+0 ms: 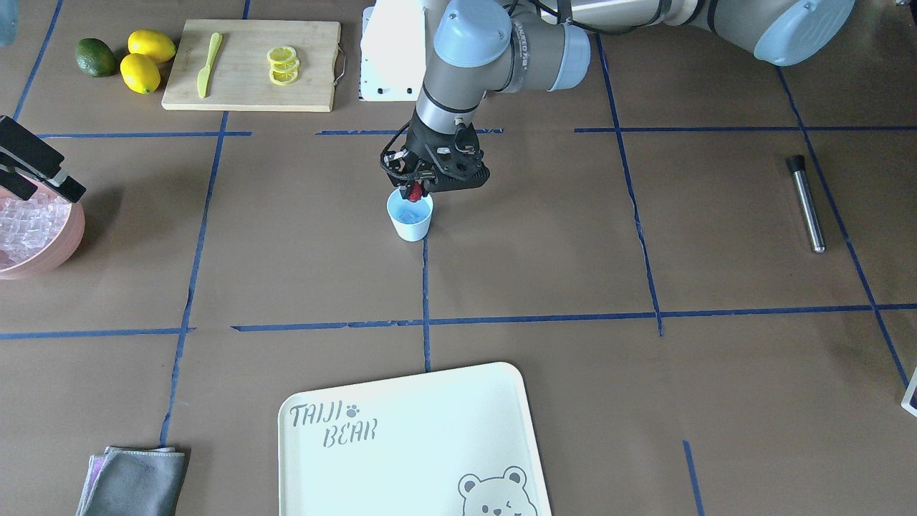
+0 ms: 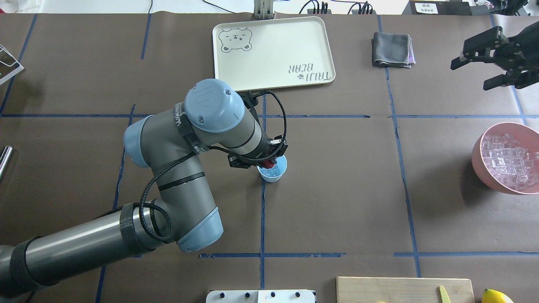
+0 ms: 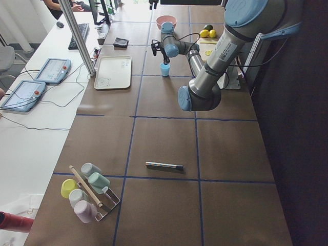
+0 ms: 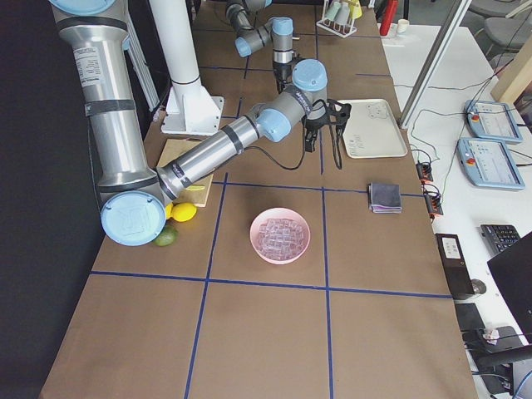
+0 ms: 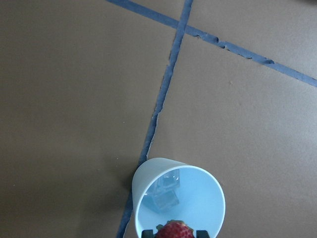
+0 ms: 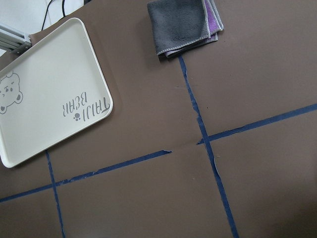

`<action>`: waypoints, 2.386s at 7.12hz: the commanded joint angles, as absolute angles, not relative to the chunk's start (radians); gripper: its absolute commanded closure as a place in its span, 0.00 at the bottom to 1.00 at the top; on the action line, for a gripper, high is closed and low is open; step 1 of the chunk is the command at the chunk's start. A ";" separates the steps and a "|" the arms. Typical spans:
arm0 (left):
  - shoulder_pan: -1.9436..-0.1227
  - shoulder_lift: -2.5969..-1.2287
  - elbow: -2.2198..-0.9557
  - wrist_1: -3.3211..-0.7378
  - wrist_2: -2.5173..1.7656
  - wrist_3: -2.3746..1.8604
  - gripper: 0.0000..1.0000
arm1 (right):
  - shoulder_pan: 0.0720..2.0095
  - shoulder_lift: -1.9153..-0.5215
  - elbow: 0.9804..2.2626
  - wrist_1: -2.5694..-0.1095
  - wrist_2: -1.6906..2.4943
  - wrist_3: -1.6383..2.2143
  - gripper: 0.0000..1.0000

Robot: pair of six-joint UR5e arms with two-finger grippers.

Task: Mash ice and strawberries in cup
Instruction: 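Carry the strawberry with the left gripper and drop it into the cup, then move the left gripper back to the metal pestle and grasp it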

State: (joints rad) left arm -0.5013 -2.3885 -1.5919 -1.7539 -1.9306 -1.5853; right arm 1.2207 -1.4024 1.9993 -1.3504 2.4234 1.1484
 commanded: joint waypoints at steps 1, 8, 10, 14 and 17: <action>-0.506 -2.393 -1.591 -1.749 -1.922 -1.585 0.01 | 1.220 -1.405 1.996 -1.350 2.419 1.146 0.00; -0.860 -1.653 -2.005 -1.758 -2.037 -0.896 0.03 | 1.253 -1.520 1.986 -1.351 2.427 0.859 0.00; -0.995 -1.545 -1.940 -1.763 -2.210 -0.690 0.03 | 1.253 -1.523 1.997 -1.350 2.425 0.857 0.00; -1.104 -1.536 -1.546 -2.037 -2.283 -0.472 0.03 | 1.247 -1.526 2.005 -1.348 2.413 0.857 0.00; -1.109 -1.506 -1.454 -2.154 -2.284 -0.445 0.03 | 1.247 -1.529 2.006 -1.348 2.413 0.857 0.00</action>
State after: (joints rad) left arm -1.1073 -1.5155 -1.4822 -2.1244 -2.2828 -0.4534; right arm 1.2475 -1.5274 2.0054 -1.3484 2.4131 0.8575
